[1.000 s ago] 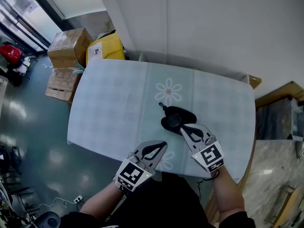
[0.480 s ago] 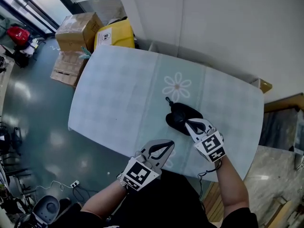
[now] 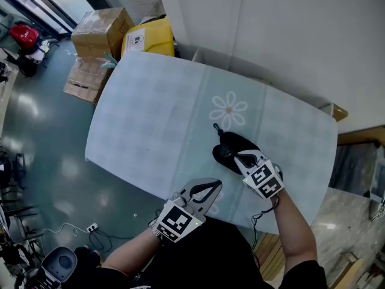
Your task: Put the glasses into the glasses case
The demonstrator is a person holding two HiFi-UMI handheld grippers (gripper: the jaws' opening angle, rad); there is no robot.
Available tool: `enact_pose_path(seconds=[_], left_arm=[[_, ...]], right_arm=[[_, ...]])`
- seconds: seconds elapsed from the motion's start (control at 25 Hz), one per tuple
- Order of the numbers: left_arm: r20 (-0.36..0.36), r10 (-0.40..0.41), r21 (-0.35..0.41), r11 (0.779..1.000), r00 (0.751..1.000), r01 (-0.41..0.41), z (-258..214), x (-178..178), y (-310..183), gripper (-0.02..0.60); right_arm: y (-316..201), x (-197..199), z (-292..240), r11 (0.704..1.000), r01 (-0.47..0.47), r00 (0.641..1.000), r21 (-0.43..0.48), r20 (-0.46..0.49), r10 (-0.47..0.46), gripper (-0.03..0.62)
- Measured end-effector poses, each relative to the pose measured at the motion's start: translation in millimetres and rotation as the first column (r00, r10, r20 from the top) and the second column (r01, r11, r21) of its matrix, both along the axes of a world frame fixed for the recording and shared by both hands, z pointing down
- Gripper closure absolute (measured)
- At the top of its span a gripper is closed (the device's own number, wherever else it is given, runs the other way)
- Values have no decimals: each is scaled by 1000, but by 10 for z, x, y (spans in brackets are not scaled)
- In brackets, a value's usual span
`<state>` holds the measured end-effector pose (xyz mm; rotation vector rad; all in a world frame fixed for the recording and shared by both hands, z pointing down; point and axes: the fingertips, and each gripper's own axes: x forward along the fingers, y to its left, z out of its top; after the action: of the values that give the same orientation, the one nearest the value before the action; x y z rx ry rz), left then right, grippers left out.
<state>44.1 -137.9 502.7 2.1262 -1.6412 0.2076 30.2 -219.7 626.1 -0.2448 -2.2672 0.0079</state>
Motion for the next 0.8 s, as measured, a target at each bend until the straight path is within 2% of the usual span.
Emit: enact_pose_path(seconds=[0.32, 0.8], left_arm=[[-10, -10, -7, 1000, 1000, 10, 23, -51, -46, 555], [-16, -9, -14, 1000, 1000, 8, 45, -12, -12, 555]], right_arm=[[34, 44, 210, 998, 59, 991, 15, -117, -57, 566], [134, 86, 337, 993, 116, 973, 30, -203, -107, 566]])
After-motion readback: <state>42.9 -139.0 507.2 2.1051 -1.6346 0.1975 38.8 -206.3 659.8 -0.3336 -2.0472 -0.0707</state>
